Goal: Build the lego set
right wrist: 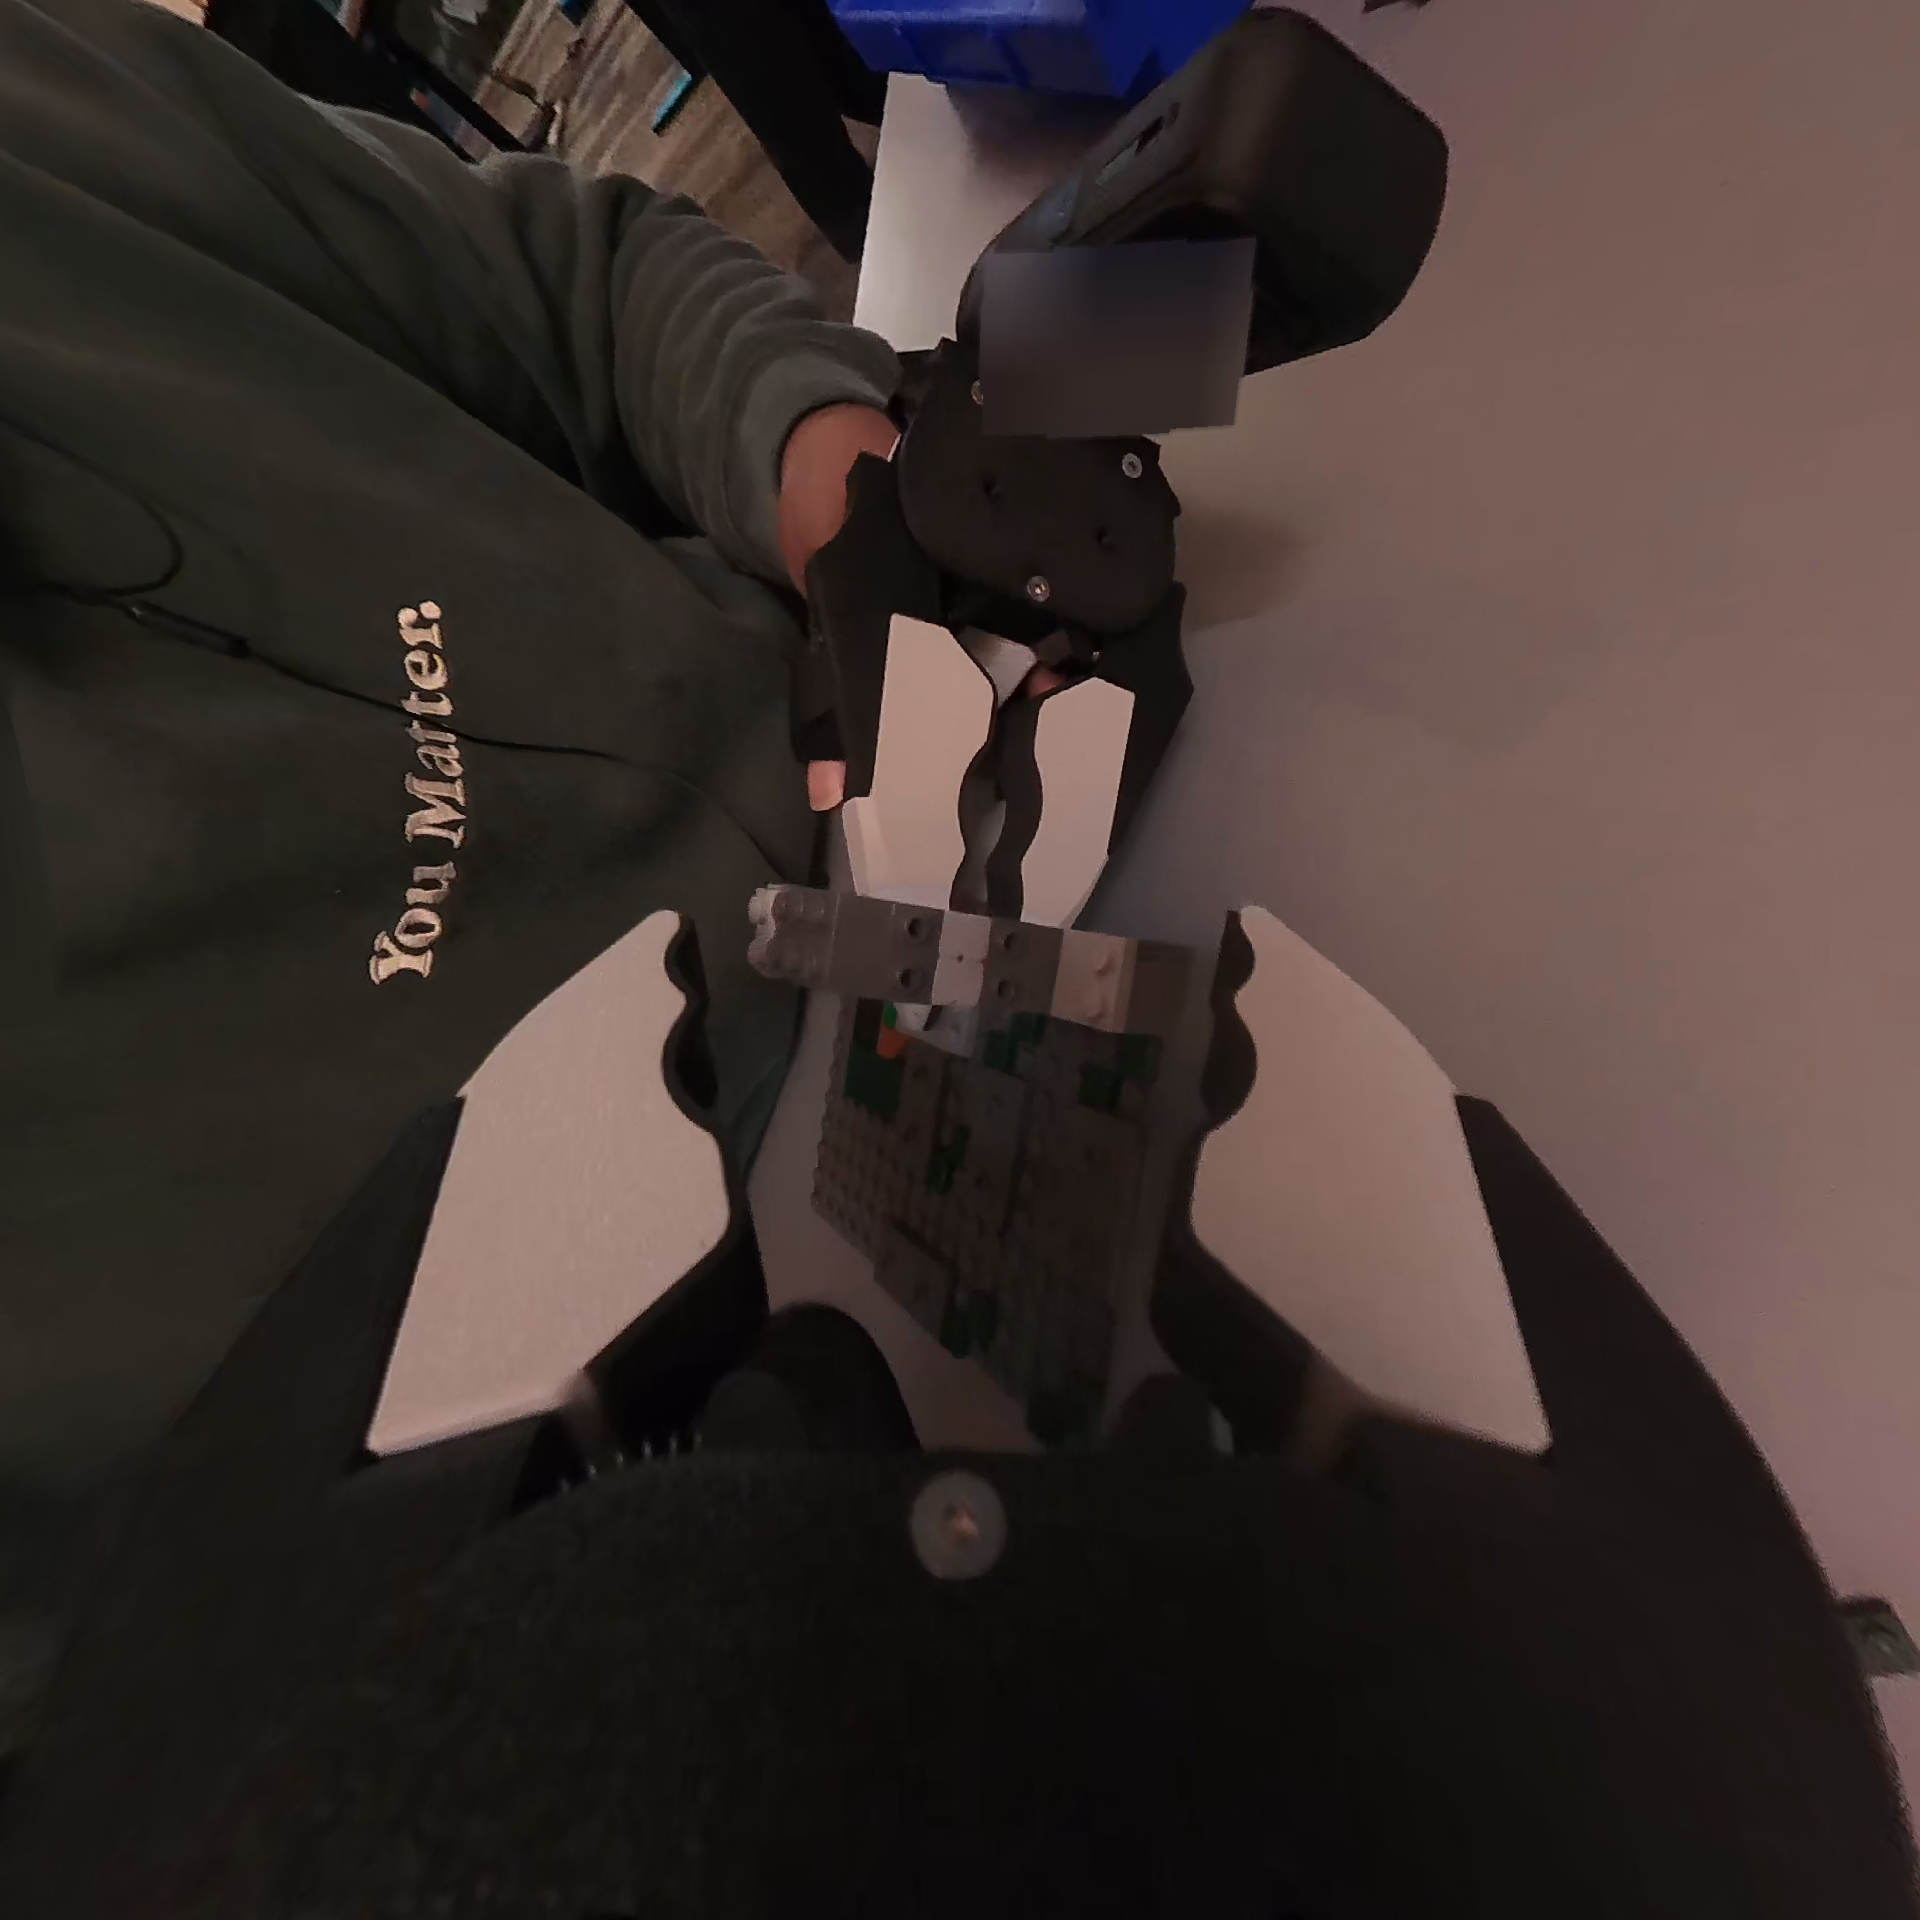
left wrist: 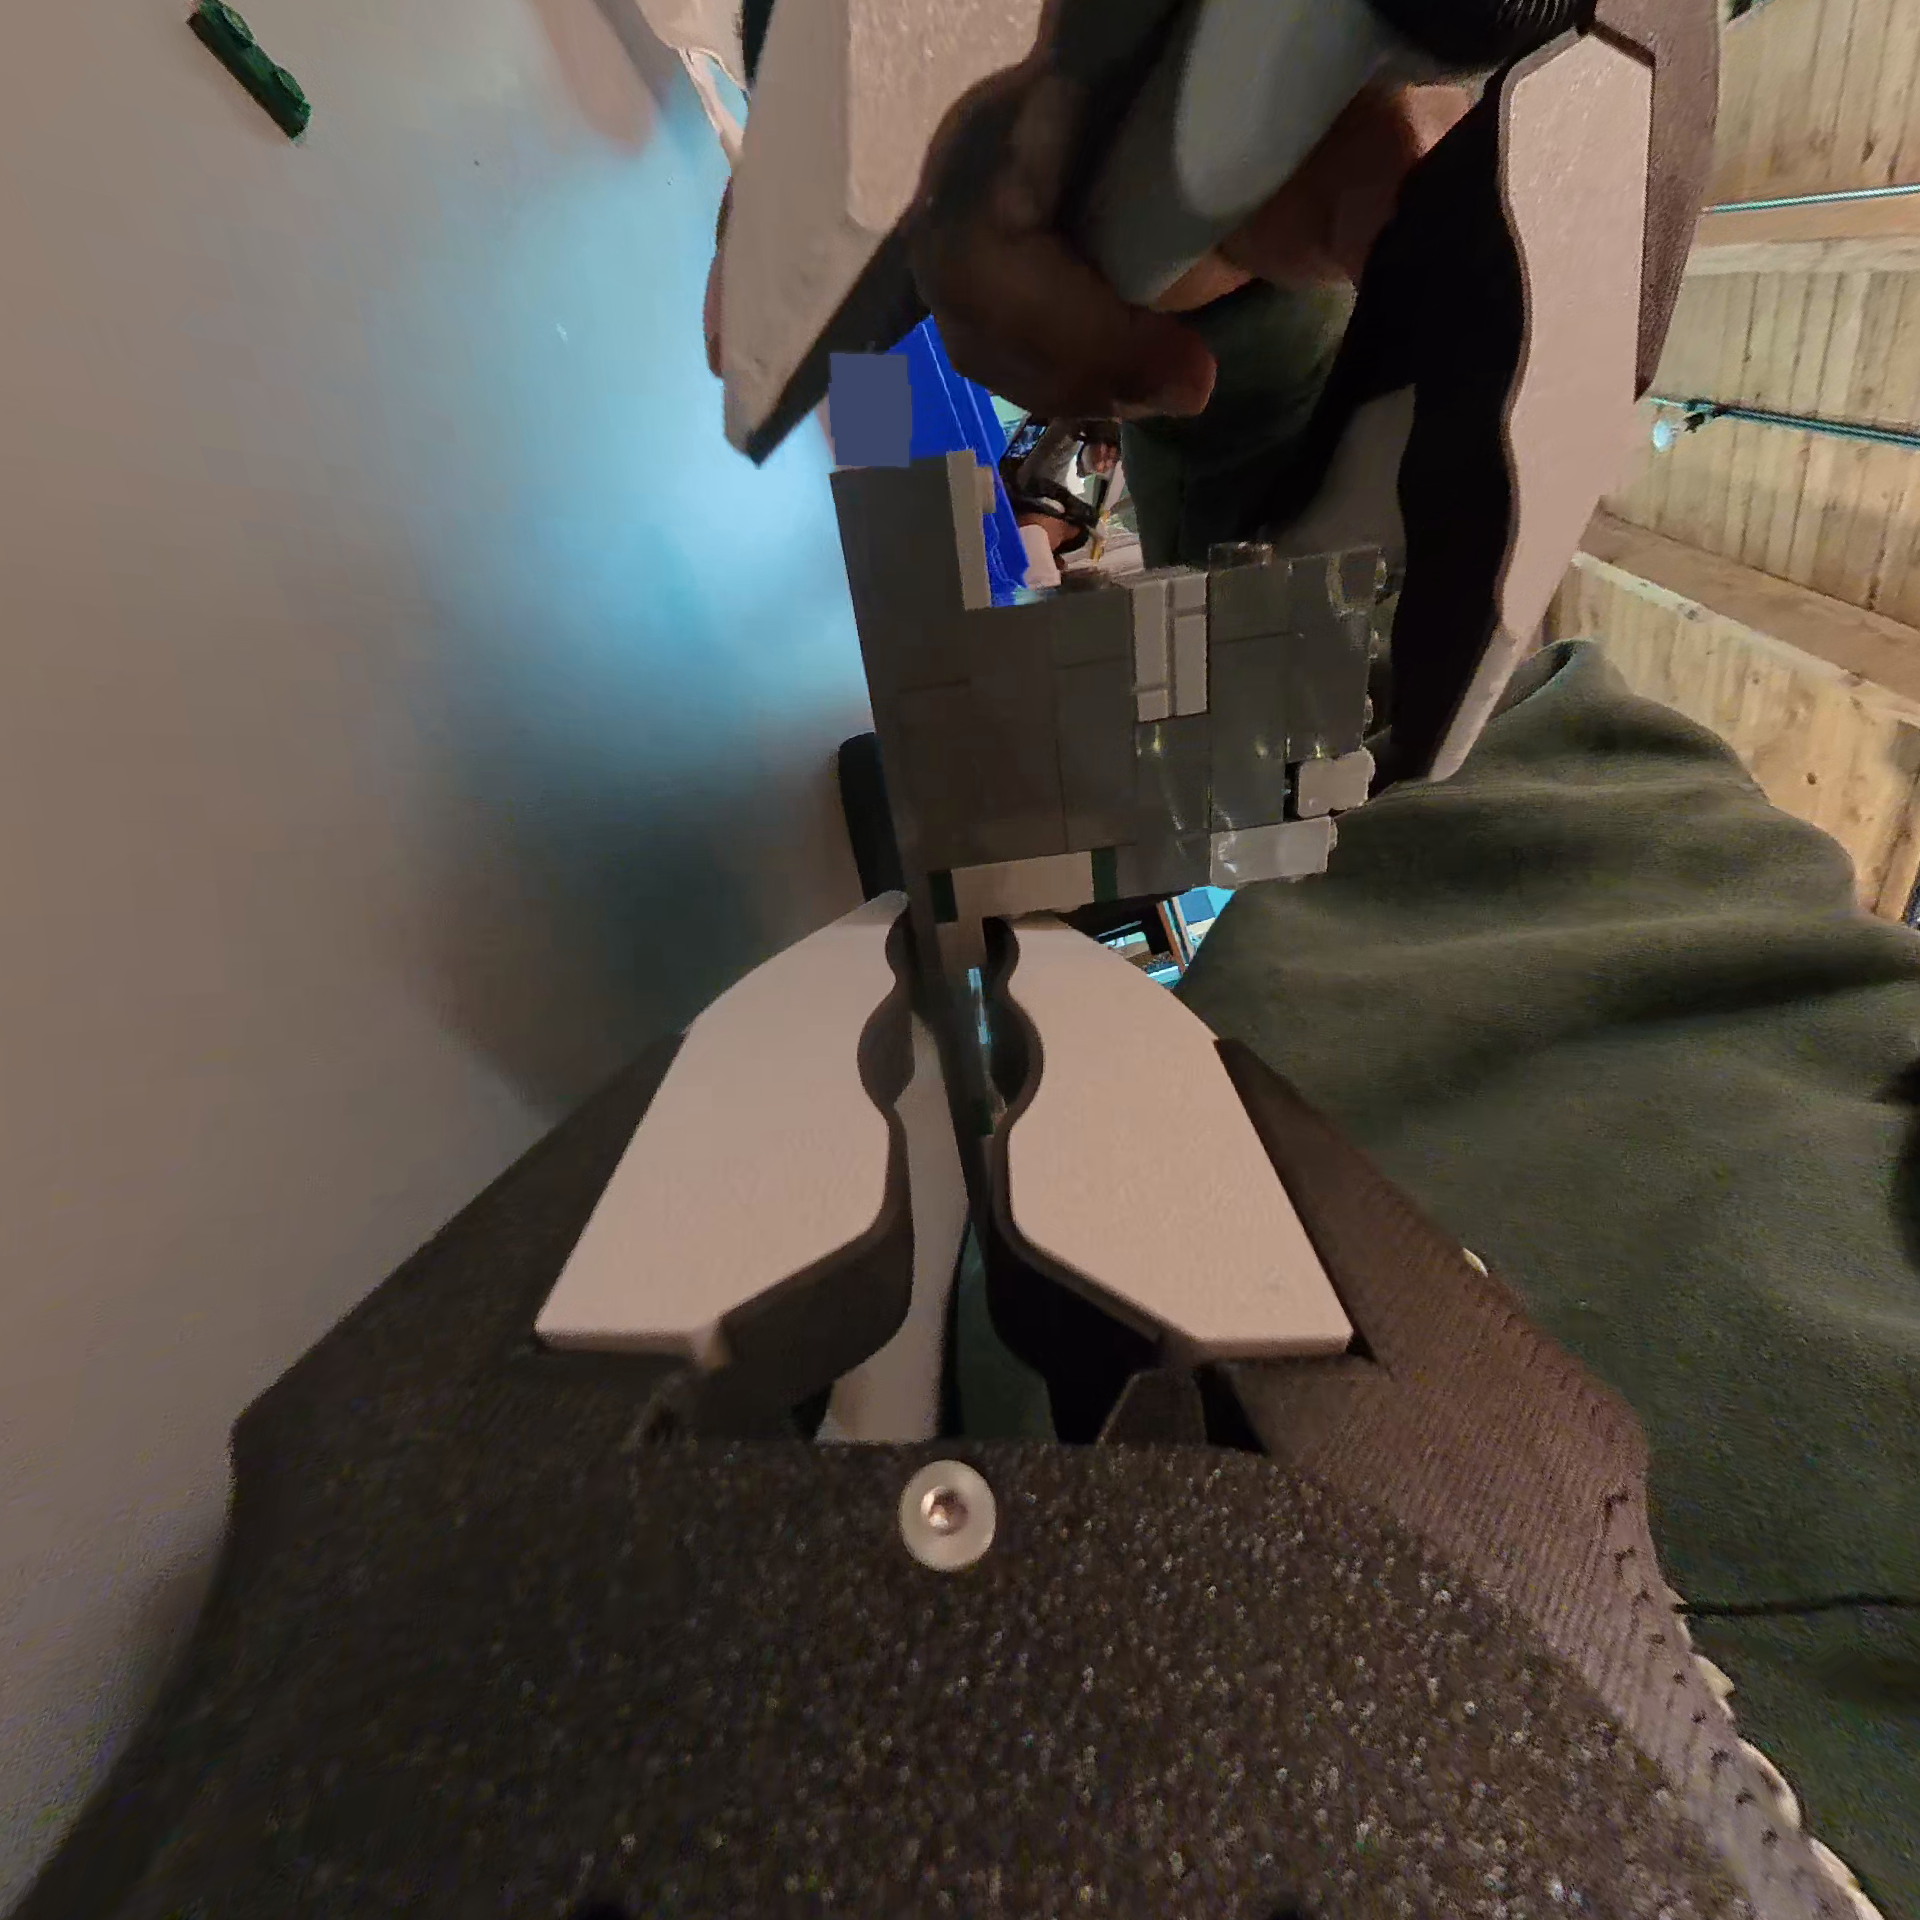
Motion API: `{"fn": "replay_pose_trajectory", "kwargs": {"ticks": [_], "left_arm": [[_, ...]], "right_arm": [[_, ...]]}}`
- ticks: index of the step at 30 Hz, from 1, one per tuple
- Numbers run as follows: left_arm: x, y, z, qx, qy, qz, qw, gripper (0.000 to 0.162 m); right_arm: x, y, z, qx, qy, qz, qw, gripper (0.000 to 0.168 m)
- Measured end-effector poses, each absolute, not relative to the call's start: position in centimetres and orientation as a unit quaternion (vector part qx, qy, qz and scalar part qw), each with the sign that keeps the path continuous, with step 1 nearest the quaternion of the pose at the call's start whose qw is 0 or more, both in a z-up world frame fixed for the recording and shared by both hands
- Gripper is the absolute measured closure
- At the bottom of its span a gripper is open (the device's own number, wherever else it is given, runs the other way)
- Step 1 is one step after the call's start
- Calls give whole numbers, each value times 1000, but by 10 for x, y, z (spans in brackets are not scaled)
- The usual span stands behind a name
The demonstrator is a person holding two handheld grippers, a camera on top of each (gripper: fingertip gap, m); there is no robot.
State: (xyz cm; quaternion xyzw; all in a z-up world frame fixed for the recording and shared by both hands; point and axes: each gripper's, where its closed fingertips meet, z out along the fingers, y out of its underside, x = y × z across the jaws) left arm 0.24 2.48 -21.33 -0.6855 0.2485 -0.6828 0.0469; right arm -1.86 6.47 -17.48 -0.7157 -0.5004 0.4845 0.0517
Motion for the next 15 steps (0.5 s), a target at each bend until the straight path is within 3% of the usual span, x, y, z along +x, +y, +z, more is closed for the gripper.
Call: {"fn": "replay_pose_trajectory", "kwargs": {"ticks": [11,15], "left_arm": [[0,27,-216,-706,296,-635,105,153],[-2,30,-216,-711,310,-618,130,153]], "right_arm": [[-23,55,-187,-711,-515,478,23,74],[-26,50,-184,-701,-512,496,19,85]]}}
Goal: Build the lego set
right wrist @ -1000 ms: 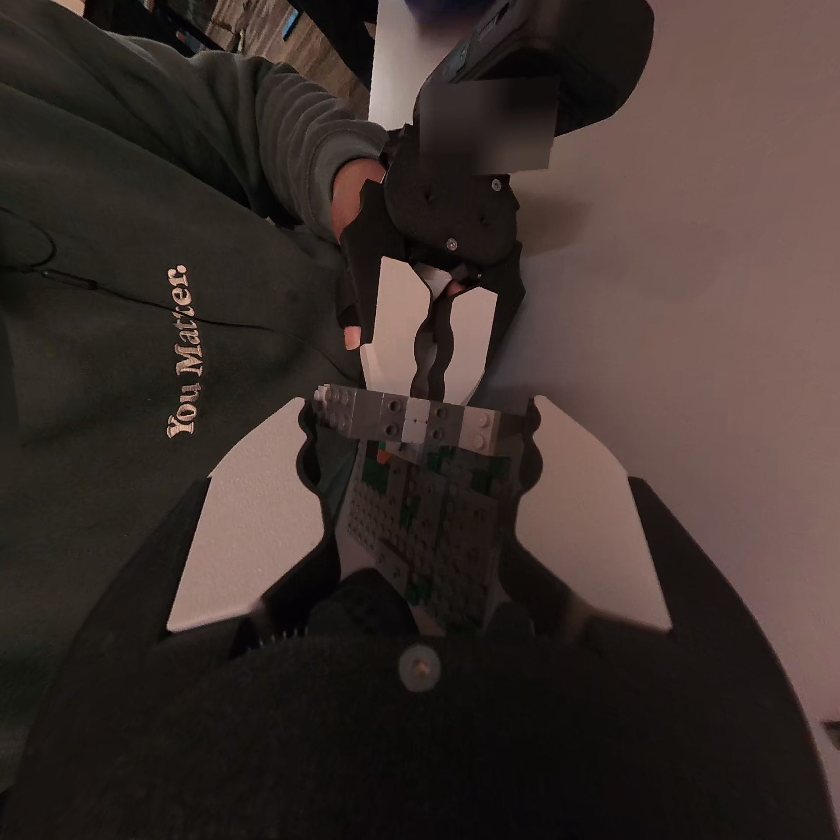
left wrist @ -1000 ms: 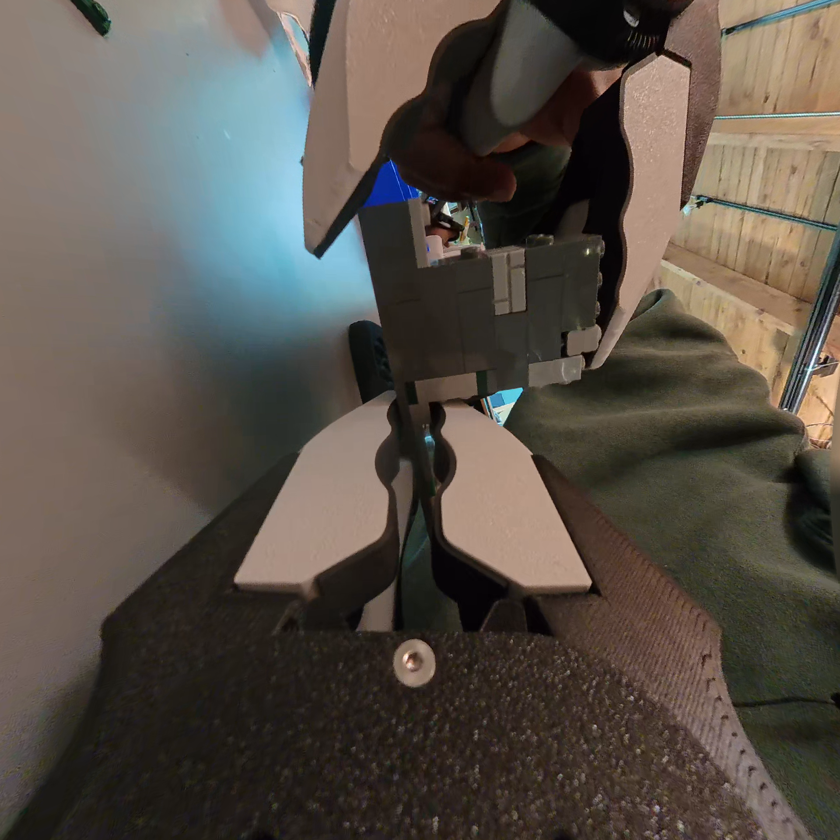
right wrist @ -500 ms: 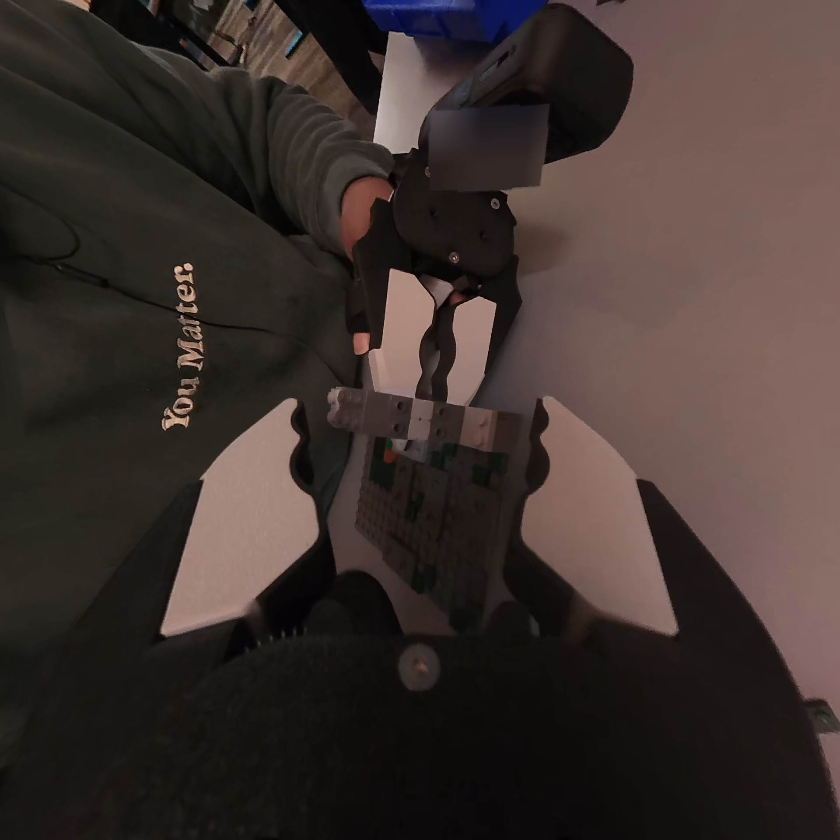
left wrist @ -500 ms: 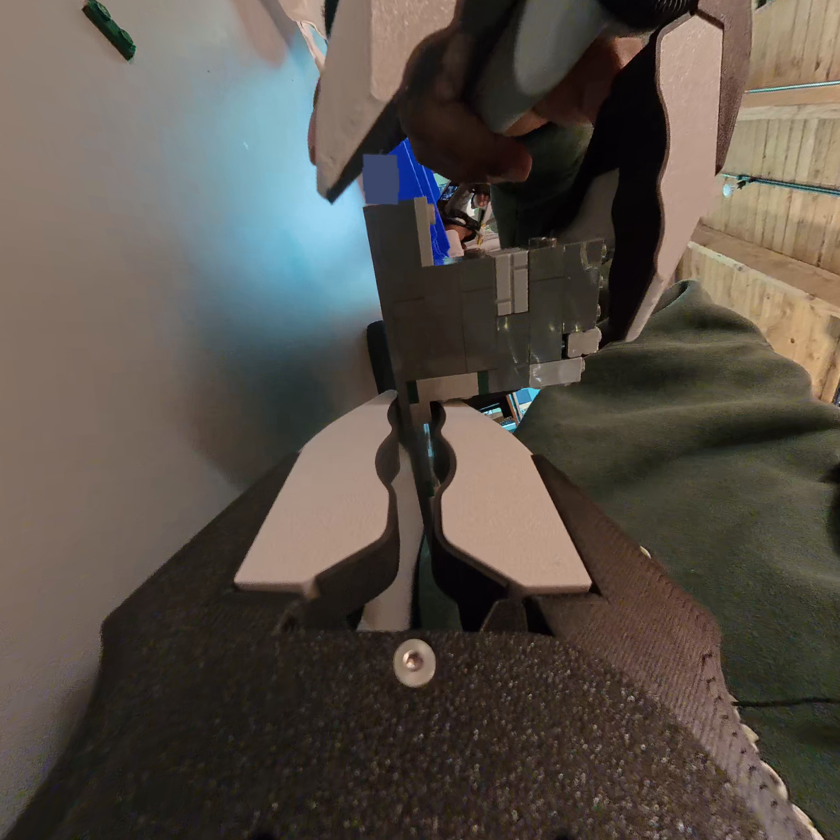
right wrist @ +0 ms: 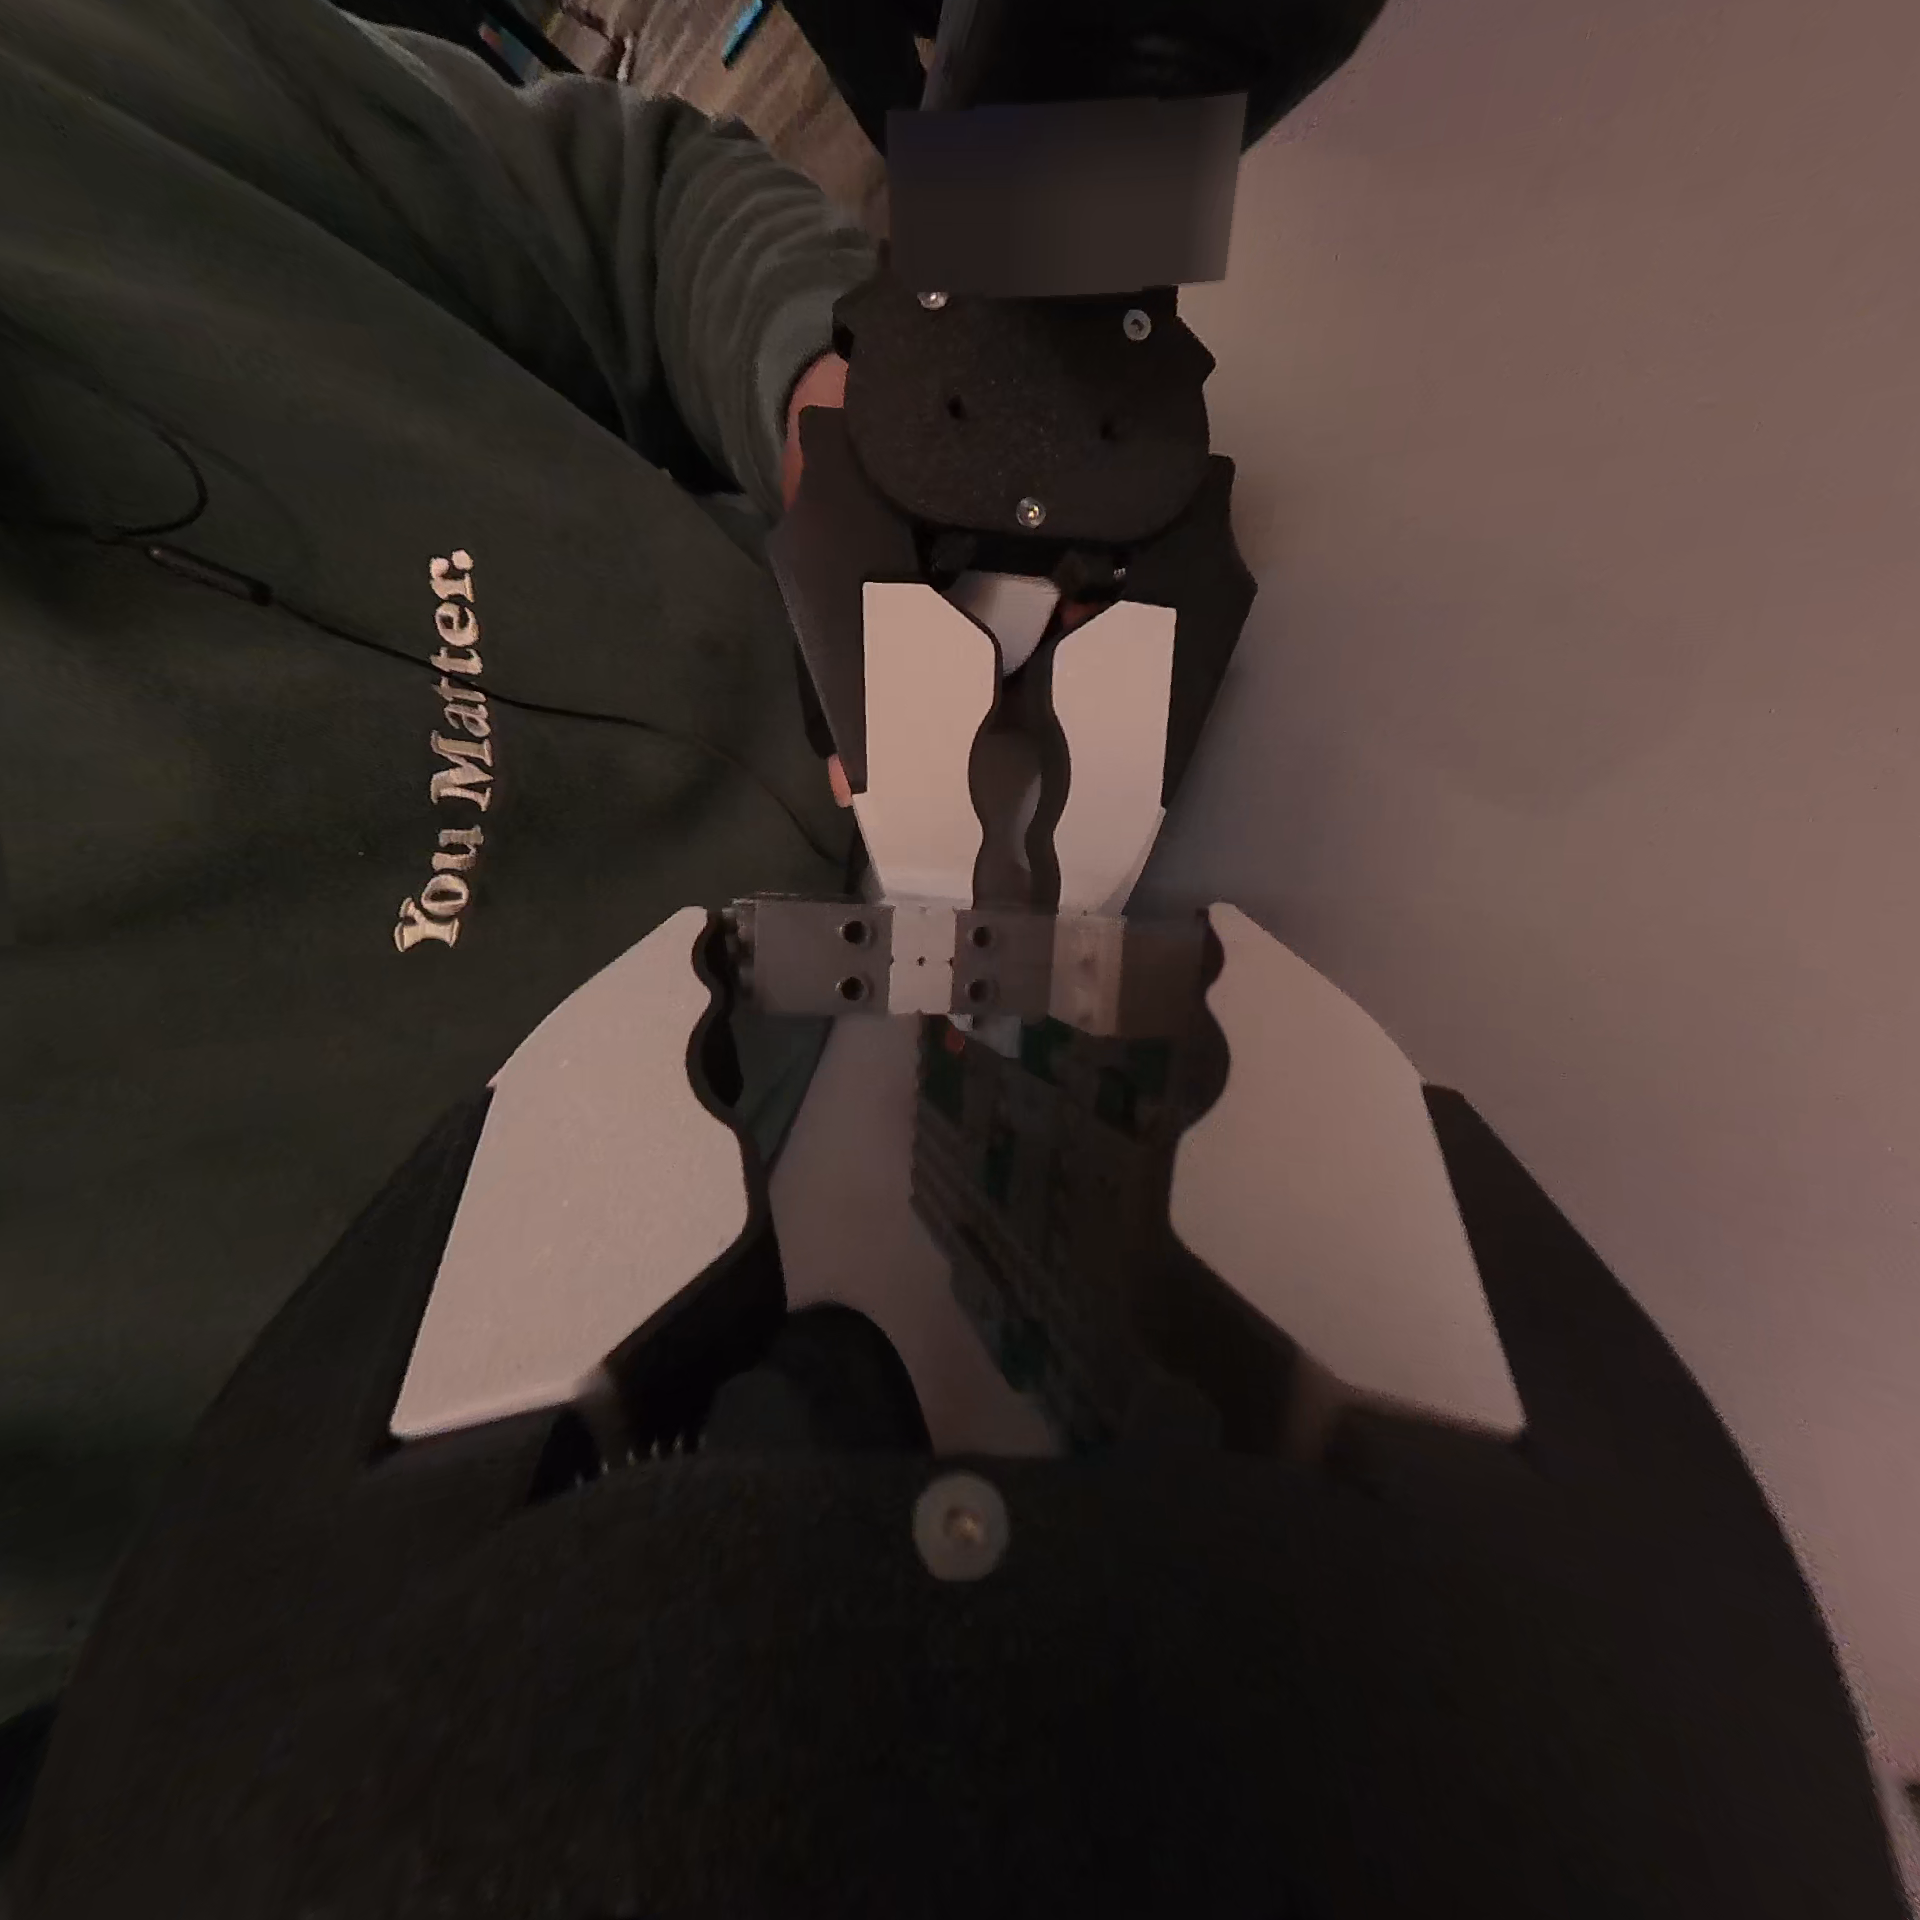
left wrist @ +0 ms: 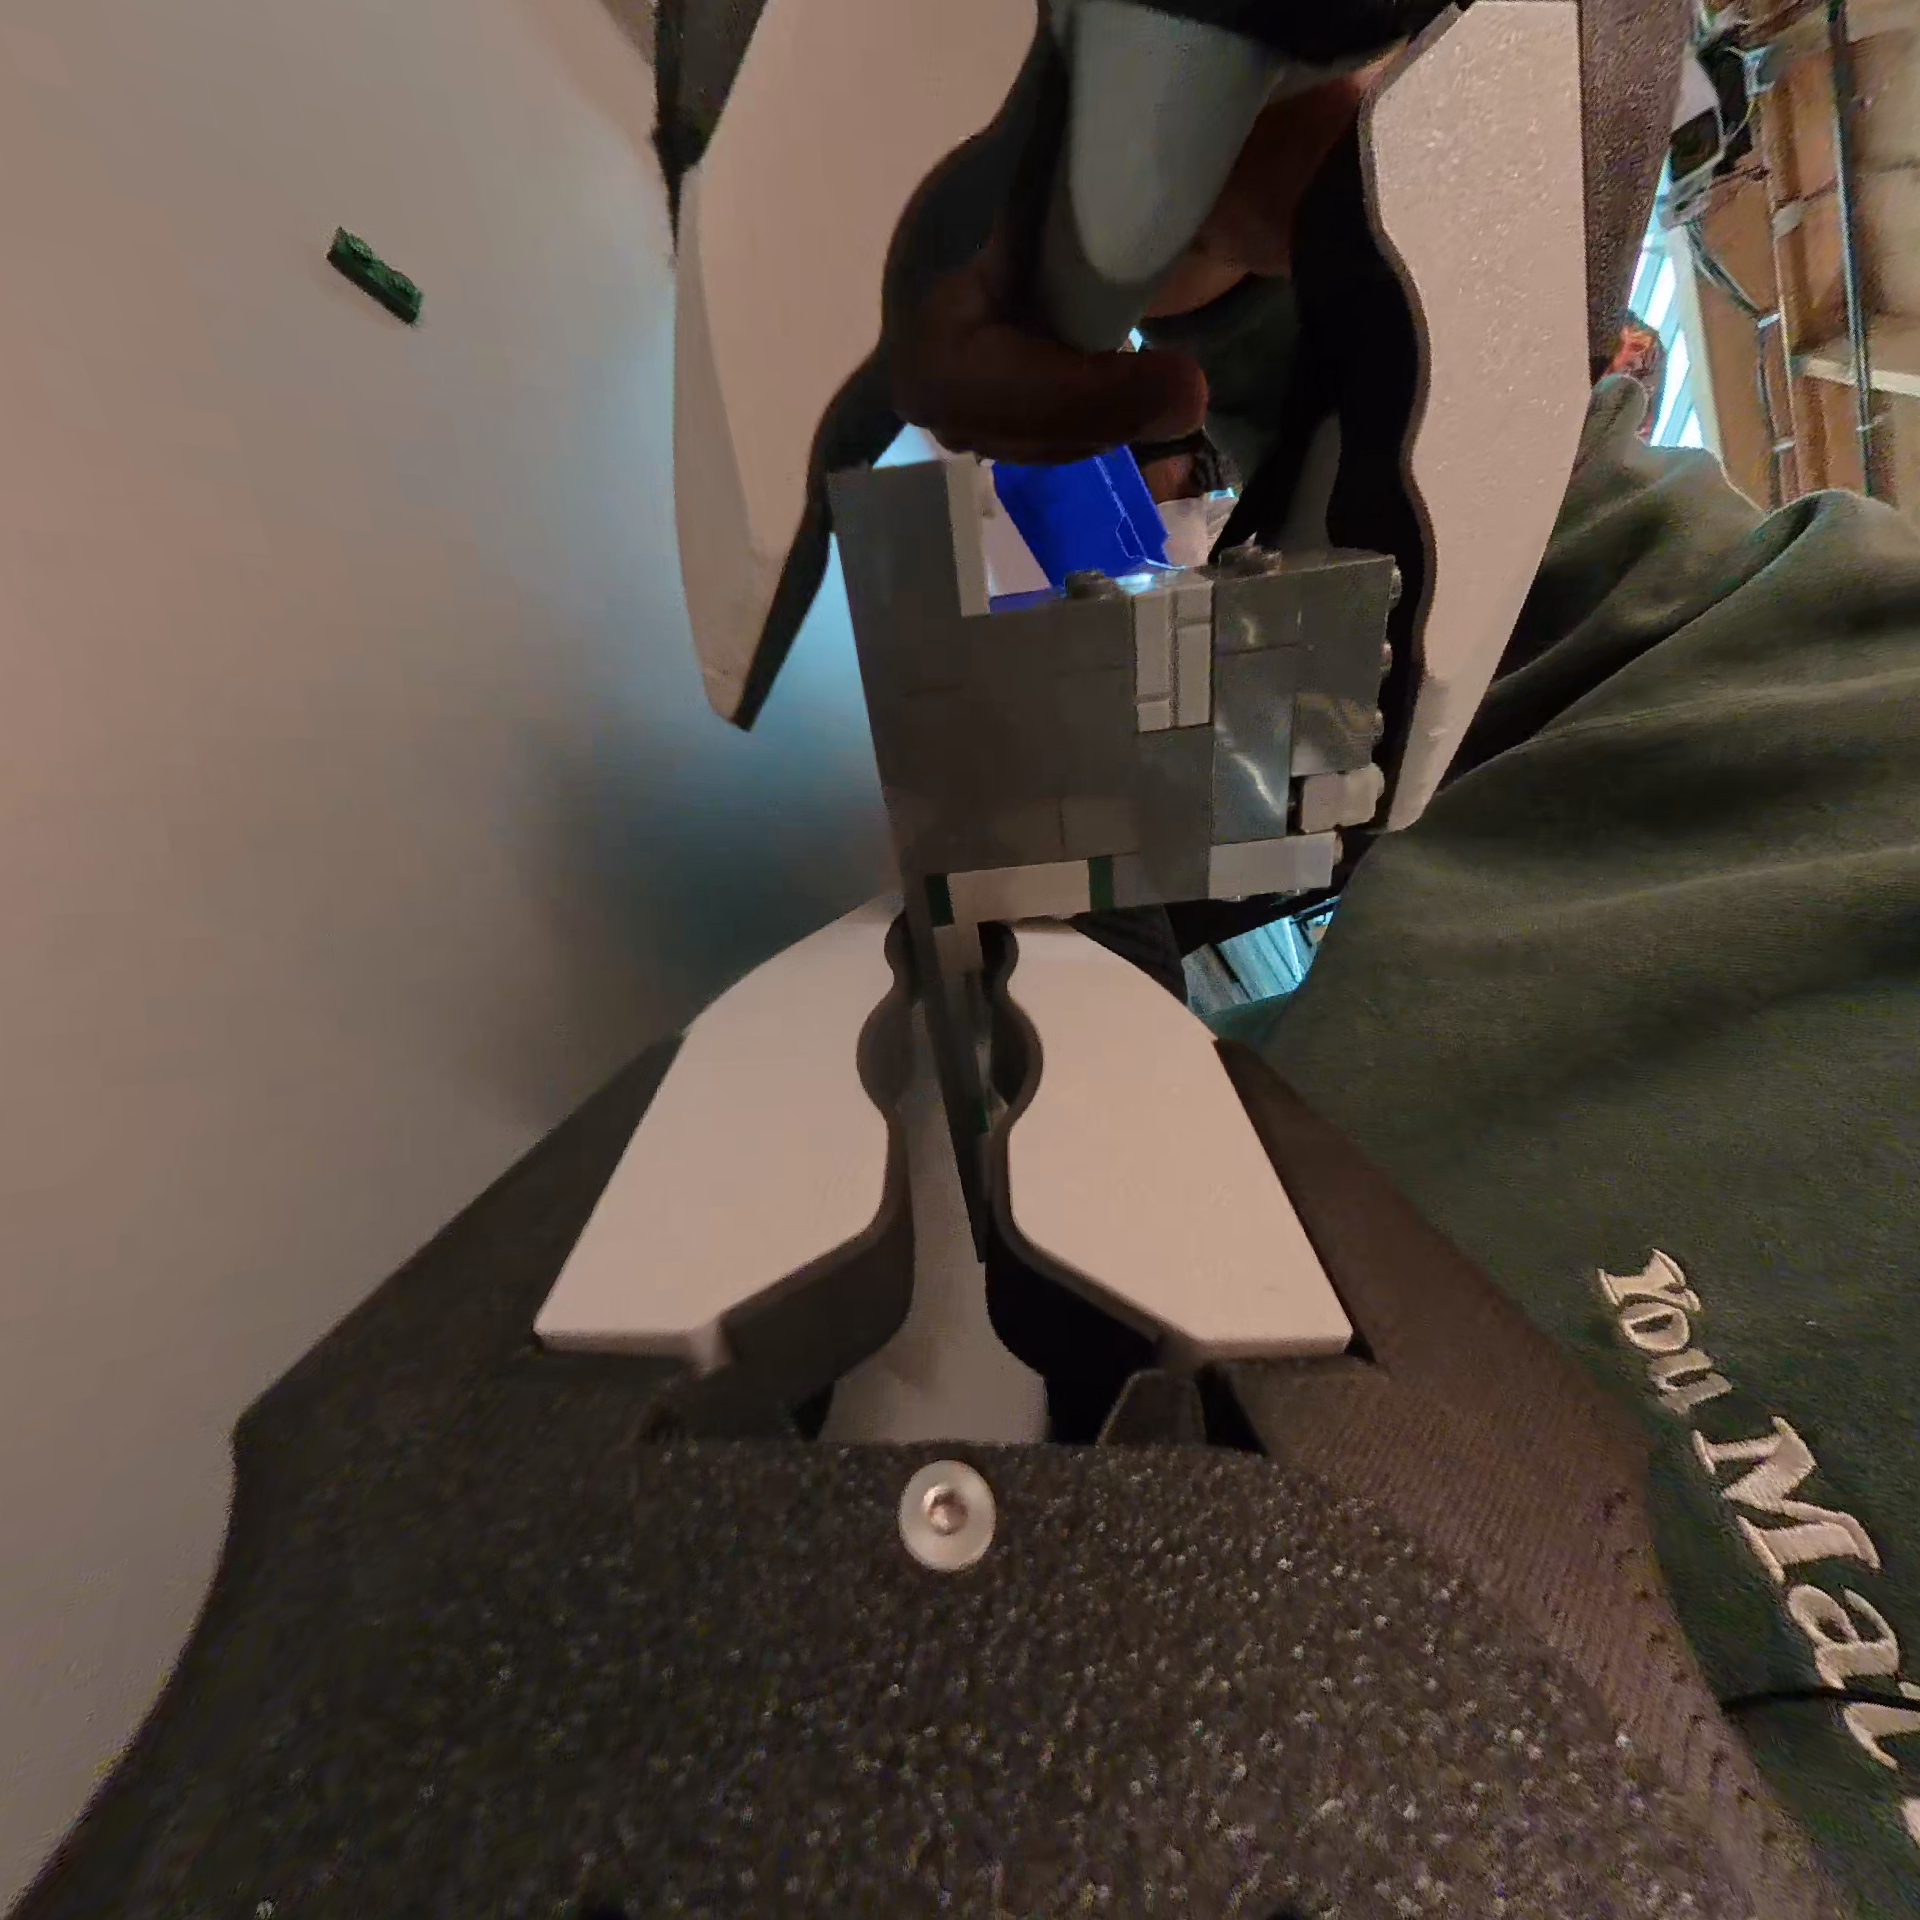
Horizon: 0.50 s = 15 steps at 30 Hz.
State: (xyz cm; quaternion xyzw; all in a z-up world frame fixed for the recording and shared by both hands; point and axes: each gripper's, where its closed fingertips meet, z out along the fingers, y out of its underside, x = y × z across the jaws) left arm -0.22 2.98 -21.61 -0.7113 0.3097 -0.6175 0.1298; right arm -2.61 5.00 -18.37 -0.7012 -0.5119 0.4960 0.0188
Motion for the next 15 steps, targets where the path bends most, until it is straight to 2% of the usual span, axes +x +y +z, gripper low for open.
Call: {"fn": "replay_pose_trajectory", "kwargs": {"ticks": [15], "left_arm": [[-1,23,-226,-727,339,-582,137,152]], "right_arm": [[-27,42,-190,-713,-515,474,43,86]]}}
